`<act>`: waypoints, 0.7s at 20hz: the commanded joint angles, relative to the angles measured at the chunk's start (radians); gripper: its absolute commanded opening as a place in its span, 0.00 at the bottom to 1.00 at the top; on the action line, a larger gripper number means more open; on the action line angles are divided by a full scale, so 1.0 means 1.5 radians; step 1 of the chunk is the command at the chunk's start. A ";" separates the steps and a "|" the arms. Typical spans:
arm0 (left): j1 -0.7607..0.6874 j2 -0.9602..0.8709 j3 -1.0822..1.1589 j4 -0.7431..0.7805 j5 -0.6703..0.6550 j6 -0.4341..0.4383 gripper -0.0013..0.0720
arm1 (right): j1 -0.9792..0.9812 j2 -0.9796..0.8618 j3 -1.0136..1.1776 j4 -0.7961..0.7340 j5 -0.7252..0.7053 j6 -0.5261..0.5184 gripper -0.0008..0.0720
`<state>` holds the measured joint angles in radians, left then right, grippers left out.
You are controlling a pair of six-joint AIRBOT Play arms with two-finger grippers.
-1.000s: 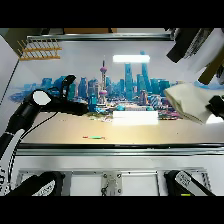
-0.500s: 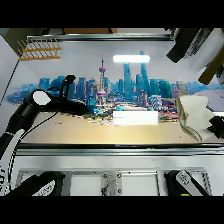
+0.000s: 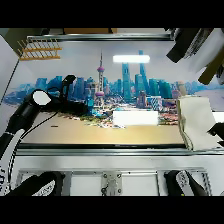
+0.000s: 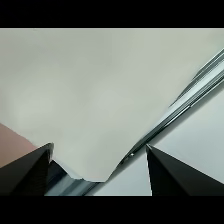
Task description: Fold the clothes and pants, and hang the long-sleeved shirts on hangers.
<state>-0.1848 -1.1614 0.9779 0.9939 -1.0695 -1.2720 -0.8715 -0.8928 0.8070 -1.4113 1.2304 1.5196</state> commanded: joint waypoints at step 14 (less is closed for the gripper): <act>0.000 0.001 0.000 0.000 -0.001 0.000 0.04 | 0.406 0.164 -0.005 0.241 -0.035 -0.055 0.06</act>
<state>-0.1848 -1.1614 0.9779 0.9939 -1.0691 -1.2732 -0.3267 -0.6495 0.7998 -1.0660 1.1786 1.4399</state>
